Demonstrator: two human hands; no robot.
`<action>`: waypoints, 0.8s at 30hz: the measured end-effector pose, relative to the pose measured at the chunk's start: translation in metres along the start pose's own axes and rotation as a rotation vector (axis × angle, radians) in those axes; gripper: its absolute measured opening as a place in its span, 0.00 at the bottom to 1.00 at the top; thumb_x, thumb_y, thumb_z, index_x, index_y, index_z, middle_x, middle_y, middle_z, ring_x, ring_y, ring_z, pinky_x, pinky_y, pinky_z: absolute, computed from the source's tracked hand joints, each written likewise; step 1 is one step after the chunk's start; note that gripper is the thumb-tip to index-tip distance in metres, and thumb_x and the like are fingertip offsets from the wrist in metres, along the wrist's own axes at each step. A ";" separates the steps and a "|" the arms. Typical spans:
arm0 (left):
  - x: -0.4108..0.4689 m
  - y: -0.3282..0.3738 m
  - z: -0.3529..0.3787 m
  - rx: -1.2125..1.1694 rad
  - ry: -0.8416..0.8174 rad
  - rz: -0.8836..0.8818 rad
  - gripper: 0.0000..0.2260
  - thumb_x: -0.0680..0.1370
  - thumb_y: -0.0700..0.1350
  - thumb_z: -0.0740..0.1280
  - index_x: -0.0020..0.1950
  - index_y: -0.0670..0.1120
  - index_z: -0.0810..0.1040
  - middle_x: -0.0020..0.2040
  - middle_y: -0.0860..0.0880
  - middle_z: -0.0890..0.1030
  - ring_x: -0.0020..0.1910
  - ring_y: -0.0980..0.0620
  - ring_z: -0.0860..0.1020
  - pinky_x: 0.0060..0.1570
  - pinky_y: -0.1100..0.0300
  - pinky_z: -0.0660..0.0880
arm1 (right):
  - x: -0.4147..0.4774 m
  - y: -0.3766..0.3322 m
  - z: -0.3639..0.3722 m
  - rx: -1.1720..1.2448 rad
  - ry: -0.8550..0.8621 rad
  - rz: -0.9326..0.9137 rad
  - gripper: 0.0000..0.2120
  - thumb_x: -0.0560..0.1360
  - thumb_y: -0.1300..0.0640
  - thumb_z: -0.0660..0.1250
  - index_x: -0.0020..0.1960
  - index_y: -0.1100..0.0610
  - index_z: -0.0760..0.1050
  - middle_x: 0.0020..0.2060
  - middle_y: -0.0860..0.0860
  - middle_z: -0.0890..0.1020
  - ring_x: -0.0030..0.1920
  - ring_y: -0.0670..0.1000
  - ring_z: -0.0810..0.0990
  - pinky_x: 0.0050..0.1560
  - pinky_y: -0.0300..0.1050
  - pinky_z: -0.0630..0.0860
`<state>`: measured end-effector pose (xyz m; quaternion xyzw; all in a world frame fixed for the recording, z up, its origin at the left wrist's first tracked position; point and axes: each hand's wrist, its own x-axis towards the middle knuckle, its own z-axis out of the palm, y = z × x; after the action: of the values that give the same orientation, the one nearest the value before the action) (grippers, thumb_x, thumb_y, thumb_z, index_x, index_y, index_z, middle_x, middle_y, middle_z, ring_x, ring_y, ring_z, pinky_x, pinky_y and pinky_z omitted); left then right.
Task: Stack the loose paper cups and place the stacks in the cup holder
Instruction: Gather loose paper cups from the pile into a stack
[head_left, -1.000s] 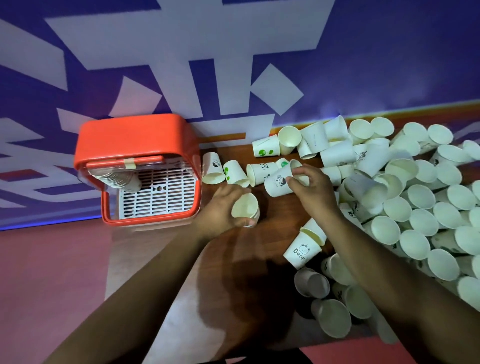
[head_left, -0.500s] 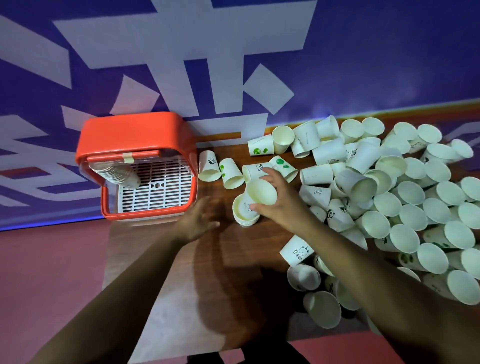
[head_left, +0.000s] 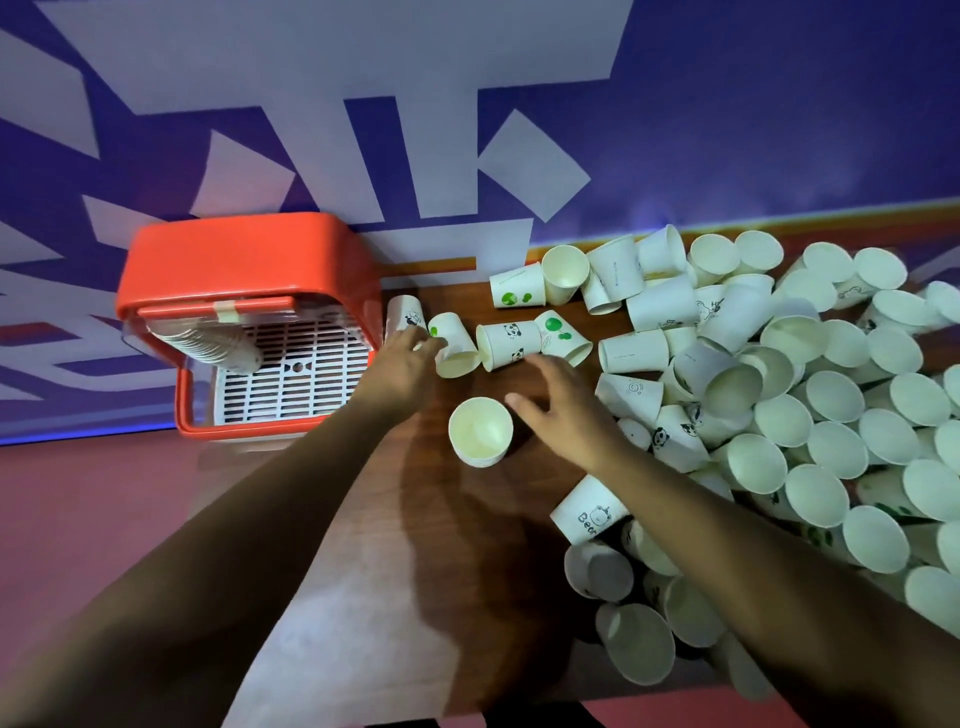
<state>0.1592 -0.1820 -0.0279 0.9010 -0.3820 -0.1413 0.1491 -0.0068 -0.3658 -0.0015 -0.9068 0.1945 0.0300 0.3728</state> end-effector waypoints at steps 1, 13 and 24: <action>0.008 -0.001 -0.001 0.093 -0.029 0.060 0.25 0.77 0.34 0.63 0.74 0.45 0.71 0.72 0.40 0.69 0.72 0.37 0.67 0.69 0.44 0.66 | 0.007 0.009 -0.006 -0.033 0.014 0.031 0.27 0.77 0.45 0.65 0.73 0.54 0.64 0.71 0.52 0.68 0.70 0.52 0.67 0.66 0.46 0.65; 0.052 0.002 0.019 0.287 -0.289 0.060 0.32 0.79 0.35 0.64 0.79 0.57 0.60 0.80 0.47 0.57 0.78 0.42 0.57 0.76 0.43 0.60 | 0.094 0.039 -0.009 -0.329 0.047 -0.095 0.26 0.71 0.59 0.68 0.68 0.62 0.69 0.64 0.58 0.73 0.64 0.60 0.72 0.65 0.56 0.70; 0.028 -0.006 0.031 0.273 -0.013 0.331 0.20 0.76 0.47 0.67 0.68 0.45 0.75 0.65 0.41 0.75 0.67 0.39 0.72 0.66 0.45 0.67 | 0.123 0.037 0.023 -0.688 -0.232 -0.146 0.38 0.73 0.61 0.70 0.77 0.49 0.55 0.70 0.56 0.69 0.72 0.59 0.62 0.74 0.56 0.59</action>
<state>0.1703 -0.2037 -0.0625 0.8369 -0.5413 -0.0678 0.0442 0.0954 -0.4144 -0.0671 -0.9811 0.0645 0.1696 0.0666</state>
